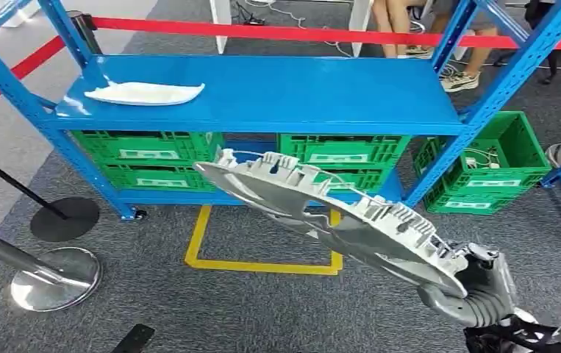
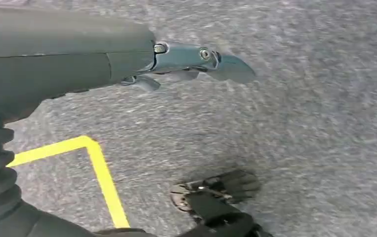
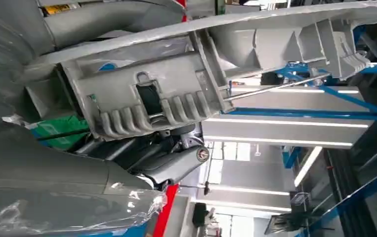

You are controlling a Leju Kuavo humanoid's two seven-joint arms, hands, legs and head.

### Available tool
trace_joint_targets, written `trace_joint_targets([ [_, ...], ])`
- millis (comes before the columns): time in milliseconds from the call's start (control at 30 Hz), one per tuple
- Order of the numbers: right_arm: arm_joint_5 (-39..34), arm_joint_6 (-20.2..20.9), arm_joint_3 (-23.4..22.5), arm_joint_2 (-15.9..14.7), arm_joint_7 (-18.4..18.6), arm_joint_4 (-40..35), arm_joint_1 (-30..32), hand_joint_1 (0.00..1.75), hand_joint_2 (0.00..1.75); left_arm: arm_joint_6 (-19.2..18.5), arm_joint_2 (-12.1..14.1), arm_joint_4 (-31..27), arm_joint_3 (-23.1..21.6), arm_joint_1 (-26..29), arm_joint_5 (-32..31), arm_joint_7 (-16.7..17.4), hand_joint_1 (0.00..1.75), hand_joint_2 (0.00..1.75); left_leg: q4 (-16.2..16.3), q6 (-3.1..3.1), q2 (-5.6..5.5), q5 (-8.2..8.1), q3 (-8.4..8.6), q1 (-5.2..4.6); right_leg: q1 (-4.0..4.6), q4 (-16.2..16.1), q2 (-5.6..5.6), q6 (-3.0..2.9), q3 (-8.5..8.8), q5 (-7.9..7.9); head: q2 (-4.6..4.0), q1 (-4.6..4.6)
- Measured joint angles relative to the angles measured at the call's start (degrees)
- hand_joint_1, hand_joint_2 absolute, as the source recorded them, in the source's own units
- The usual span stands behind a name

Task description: Take the parts from the cabinet and place them on the table.

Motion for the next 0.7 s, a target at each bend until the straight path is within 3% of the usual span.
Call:
trace_joint_targets([
  [33,0.0,0.0,-0.3,0.0,0.1,0.0,0.0,1.75,1.75,0.0,0.0,0.0,0.0,0.0,0.0,0.0,0.0,1.75,0.0,-0.18,-0.71,0.42,-0.38,0.0,0.0,-6.2,0.79,-0.34,4.14,1.88,0.0,-0.02],
  [67,0.0,0.0,-0.4,0.0,0.1,0.0,-0.1,1.75,1.75,0.1,-0.1,0.0,0.0,-0.1,0.0,0.0,0.0,1.75,0.0,-0.34,-1.33,0.81,-0.63,0.05,-0.03,-11.4,3.08,-0.7,7.6,2.27,0.0,0.02],
  [100,0.0,0.1,-0.5,0.1,0.1,0.0,-0.3,1.75,1.75,0.5,-0.2,0.0,0.0,-0.2,0.0,0.2,0.0,1.75,0.1,-0.72,-1.78,1.17,-1.2,-0.13,-0.32,-14.0,5.33,-0.85,9.61,1.25,0.0,-0.09],
  [167,0.0,0.5,-0.8,0.4,0.1,0.0,-0.3,1.75,1.75,1.9,-0.2,0.0,0.0,-0.1,-0.5,2.2,0.0,1.75,0.1,-1.3,-2.8,1.99,-1.52,0.07,0.0,-13.7,4.19,-0.7,8.81,1.73,0.0,0.09],
  [200,0.1,0.5,-0.8,0.5,0.1,0.0,-0.3,1.75,1.75,3.1,-0.3,0.0,0.0,0.1,-1.0,3.3,0.0,1.75,0.0,-1.81,-3.45,2.45,-1.74,0.15,0.11,-13.6,3.55,-0.97,8.61,1.9,0.0,0.04],
  [233,0.2,0.5,-0.9,0.6,0.2,0.0,-0.2,1.75,1.75,4.1,-0.2,0.0,0.0,0.4,-1.0,3.7,0.0,1.75,0.0,-2.13,-4.15,2.75,-2.13,-0.04,-0.41,-13.8,2.78,-1.43,8.4,2.36,0.0,0.07],
  [267,0.3,0.5,-1.0,0.7,0.2,0.0,-0.3,1.75,1.75,5.0,-0.2,0.0,0.0,0.5,-1.0,4.2,0.0,1.75,0.8,-2.34,-1.99,1.53,-2.62,-0.14,-0.52,-13.9,1.91,-1.75,8.17,2.68,0.0,0.04],
  [300,0.2,0.5,-1.2,1.0,0.2,-0.1,0.0,1.75,1.75,5.3,-0.4,0.0,0.0,0.6,-0.7,4.5,0.0,1.75,3.2,-2.8,0.12,-1.07,-3.61,-0.13,-0.54,-13.9,1.25,-2.22,7.87,2.95,0.0,-0.66],
  [333,0.2,0.5,-1.2,1.3,0.2,-0.2,0.3,1.75,1.75,5.2,-0.5,0.0,0.0,0.5,-0.4,4.6,0.0,1.75,7.5,-3.26,1.37,-4.21,-5.31,0.1,-0.49,-13.9,0.34,-2.36,7.51,3.14,0.0,-0.85],
  [400,0.2,0.5,-1.4,1.4,0.2,-0.2,0.3,1.75,1.75,4.2,-0.5,0.0,0.0,0.4,0.1,4.2,0.0,1.75,16.2,-3.92,2.24,-8.4,-8.34,0.46,-0.46,-13.9,-1.38,-2.36,6.84,3.57,0.0,-0.87],
  [433,0.2,0.7,-1.5,1.4,0.3,-0.2,0.5,1.75,1.75,3.5,-0.5,0.0,0.0,0.4,0.5,3.9,0.0,1.75,18.3,-4.17,2.32,-8.48,-8.7,0.67,-0.47,-13.9,-2.25,-2.32,6.55,3.78,0.0,-0.87],
  [467,0.2,0.8,-1.5,1.5,0.3,-0.2,0.5,1.75,1.75,3.4,-0.6,0.0,0.0,0.5,0.8,3.9,0.0,1.75,17.6,-4.35,2.41,-7.32,-7.62,0.88,-0.48,-13.8,-3.04,-2.15,6.31,3.95,0.0,-0.87],
  [500,0.3,0.9,-1.6,1.6,0.3,-0.2,0.5,1.75,1.75,3.5,-0.7,0.0,0.0,0.5,0.8,3.9,0.0,1.75,14.6,-4.42,2.65,-5.64,-5.45,1.02,-0.5,-13.8,-3.76,-1.96,6.16,4.08,0.0,-0.87],
  [533,0.3,0.9,-1.6,1.7,0.3,-0.2,0.5,1.75,1.75,3.6,-0.8,0.0,0.0,0.4,0.8,3.9,0.0,1.75,9.5,-4.45,3.42,-3.73,-2.07,1.06,-0.55,-13.8,-4.5,-1.81,6.13,4.17,0.0,-0.87],
  [567,0.3,0.9,-1.7,1.7,0.3,-0.2,0.5,1.75,1.75,3.7,-0.9,0.0,0.0,0.3,0.8,3.9,0.0,1.75,4.4,-4.45,5.22,-2.49,1.42,1.04,-0.57,-13.7,-5.11,-1.64,6.19,4.2,0.0,-0.9],
  [600,0.3,0.9,-1.7,1.7,0.3,-0.2,0.5,1.75,1.75,3.7,-1.1,0.0,0.0,0.1,0.8,3.9,0.0,1.75,0.8,-4.47,8.2,-2.59,4.15,0.84,-0.08,-13.6,-5.74,-1.3,5.99,4.13,0.0,-0.94],
  [633,0.3,0.8,-1.9,1.7,0.3,-0.3,0.5,1.75,1.75,3.7,-1.2,0.0,0.0,-0.1,0.8,3.9,0.0,1.75,0.2,-3.51,7.47,-2.52,3.78,0.5,0.0,-13.4,-6.44,-0.92,5.25,4.22,0.0,-0.96],
  [700,0.4,0.9,-2.0,1.7,0.3,-0.3,0.4,1.75,1.75,3.8,-1.3,0.0,0.0,0.0,0.8,3.9,0.0,1.75,0.1,-2.62,6.26,-2.65,3.1,0.39,-0.03,-13.4,-7.54,-0.38,6.01,4.51,0.0,-0.65],
])
